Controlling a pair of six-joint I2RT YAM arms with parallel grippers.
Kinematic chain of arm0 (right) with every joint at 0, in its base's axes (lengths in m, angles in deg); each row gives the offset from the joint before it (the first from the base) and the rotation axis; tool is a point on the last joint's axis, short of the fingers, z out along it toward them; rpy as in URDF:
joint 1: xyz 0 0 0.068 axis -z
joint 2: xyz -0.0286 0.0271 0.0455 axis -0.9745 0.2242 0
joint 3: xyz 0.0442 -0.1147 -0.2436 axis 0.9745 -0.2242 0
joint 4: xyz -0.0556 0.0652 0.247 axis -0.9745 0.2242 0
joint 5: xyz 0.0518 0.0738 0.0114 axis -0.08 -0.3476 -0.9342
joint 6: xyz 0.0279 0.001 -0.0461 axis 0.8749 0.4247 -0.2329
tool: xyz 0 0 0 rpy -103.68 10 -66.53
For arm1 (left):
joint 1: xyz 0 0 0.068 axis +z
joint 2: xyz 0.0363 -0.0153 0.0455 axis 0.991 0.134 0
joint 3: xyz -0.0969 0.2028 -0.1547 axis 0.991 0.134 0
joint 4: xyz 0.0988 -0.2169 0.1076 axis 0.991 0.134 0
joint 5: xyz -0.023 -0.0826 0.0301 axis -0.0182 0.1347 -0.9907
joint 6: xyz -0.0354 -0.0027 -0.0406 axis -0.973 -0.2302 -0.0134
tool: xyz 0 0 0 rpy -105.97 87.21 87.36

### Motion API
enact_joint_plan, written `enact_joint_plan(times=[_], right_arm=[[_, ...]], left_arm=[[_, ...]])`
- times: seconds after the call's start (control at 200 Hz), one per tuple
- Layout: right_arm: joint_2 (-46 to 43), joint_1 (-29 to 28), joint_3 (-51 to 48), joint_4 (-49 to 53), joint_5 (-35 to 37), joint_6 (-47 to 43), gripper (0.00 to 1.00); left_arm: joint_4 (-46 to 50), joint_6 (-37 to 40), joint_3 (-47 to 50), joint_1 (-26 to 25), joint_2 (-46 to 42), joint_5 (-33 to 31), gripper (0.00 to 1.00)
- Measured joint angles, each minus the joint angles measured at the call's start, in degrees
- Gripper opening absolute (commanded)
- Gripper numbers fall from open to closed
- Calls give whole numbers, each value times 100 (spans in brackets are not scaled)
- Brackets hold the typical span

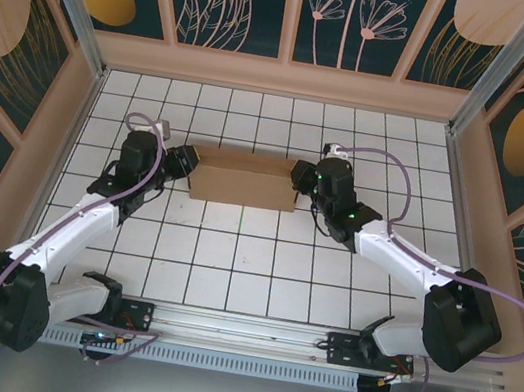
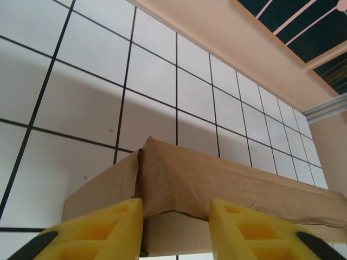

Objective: Fold the paper box

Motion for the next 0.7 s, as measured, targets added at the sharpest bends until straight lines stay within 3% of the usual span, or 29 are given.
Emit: enact_joint_plan(times=[0.175,0.39,0.505,0.701], right_arm=[[0,-13,-87,-94,2,0,21],[0,-33,-168,-186,44,-2,22],[0,-55,-181,-179,90,-83,31],[-61,-55,-181,-9,157,-313,40]], left_arm=[[-553,-275,354,2,-24,83,24],[-990,-407,667,2,-127,83,22],[-1202,-463,780,2,-127,85,37],[-1408,-540,905,-7,-240,85,45]])
